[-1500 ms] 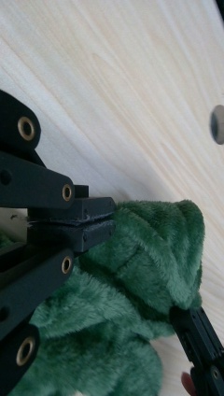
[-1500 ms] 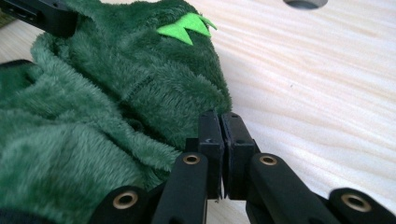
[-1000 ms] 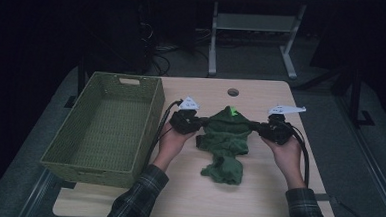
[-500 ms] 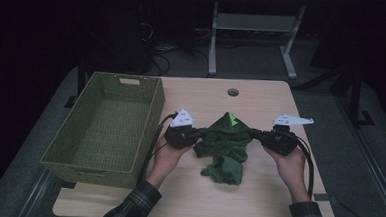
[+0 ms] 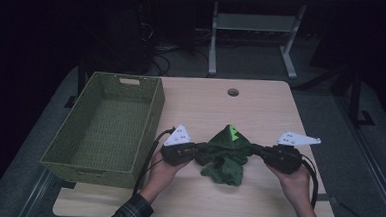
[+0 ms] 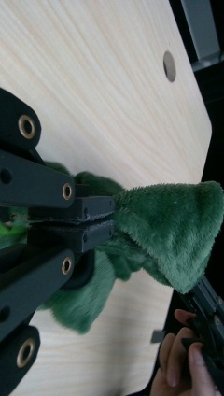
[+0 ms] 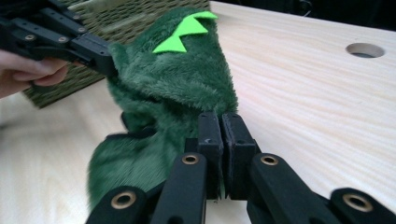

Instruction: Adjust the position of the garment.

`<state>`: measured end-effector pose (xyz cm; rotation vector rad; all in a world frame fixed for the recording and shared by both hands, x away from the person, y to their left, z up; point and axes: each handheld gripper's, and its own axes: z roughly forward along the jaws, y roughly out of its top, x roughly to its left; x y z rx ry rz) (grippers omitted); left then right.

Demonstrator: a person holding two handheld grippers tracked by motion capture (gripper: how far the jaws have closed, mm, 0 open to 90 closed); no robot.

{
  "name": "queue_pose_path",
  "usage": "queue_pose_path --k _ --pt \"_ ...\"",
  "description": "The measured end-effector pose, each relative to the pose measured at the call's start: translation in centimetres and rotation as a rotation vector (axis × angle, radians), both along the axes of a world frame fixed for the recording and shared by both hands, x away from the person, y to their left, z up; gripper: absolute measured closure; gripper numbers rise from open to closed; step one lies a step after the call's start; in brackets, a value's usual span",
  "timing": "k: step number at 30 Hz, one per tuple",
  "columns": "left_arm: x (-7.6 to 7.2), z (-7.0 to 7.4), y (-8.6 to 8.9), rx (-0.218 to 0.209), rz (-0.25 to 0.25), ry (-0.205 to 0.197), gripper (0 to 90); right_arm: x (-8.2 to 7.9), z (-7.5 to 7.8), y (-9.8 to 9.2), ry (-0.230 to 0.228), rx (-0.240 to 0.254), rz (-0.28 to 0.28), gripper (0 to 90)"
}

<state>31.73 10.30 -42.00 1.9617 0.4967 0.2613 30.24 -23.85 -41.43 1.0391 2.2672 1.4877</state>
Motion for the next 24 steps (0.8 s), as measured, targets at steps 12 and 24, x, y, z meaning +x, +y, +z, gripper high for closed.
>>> queue_pose_path --k 12,24 --pt "-2.0 -1.4 0.7 0.055 -0.085 0.029 87.5 -3.0 -1.5 0.0 0.001 -0.02 0.089 85.5" --pt "-2.9 -2.5 0.8 0.121 -0.135 0.046 87.1 -4.5 -3.3 0.1 0.053 -0.073 0.129 84.1"
